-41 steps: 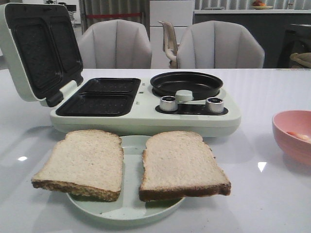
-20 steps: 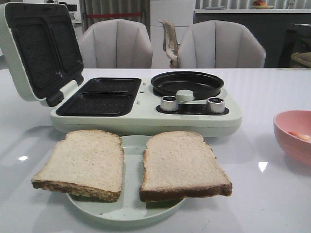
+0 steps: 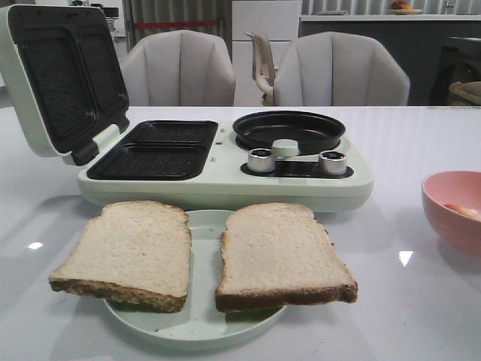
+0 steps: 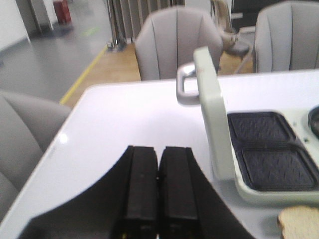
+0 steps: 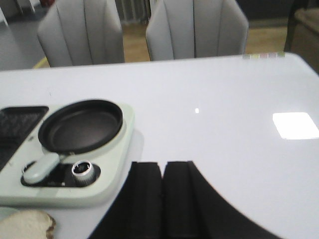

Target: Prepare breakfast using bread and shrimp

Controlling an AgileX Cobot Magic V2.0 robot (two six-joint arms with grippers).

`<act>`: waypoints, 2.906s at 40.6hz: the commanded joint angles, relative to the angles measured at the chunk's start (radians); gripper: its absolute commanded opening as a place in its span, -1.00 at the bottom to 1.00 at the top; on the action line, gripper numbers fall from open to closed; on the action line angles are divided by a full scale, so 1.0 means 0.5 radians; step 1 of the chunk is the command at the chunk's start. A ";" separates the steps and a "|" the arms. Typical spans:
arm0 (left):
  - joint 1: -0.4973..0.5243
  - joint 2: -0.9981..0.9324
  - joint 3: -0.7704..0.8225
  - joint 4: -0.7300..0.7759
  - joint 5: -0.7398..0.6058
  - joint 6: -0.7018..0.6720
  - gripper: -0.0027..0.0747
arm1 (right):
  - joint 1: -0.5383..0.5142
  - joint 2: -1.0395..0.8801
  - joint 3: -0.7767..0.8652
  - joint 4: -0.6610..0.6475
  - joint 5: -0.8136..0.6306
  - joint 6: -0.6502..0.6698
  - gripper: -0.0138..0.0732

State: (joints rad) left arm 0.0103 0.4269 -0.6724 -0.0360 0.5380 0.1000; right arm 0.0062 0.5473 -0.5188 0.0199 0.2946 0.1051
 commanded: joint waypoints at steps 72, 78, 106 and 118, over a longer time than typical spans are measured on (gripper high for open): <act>-1.759 1.388 0.076 1.088 0.003 0.267 0.60 | -0.010 0.452 -0.092 -0.290 0.326 0.019 0.48; -1.896 1.640 0.085 1.675 -0.033 -0.266 0.38 | -0.010 0.452 -0.092 -0.290 0.326 0.019 0.48; -1.904 2.154 0.080 2.365 -0.066 -0.808 0.22 | -0.010 0.452 -0.092 -0.290 0.326 0.019 0.48; -1.904 2.157 0.080 2.361 -0.058 -0.808 -0.37 | -0.010 0.452 -0.092 -0.290 0.326 0.019 0.48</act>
State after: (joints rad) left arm -0.9348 1.5301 -0.6063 1.1232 0.4913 -0.2913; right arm 0.0062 0.7754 -0.5292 -0.1205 0.5198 0.1153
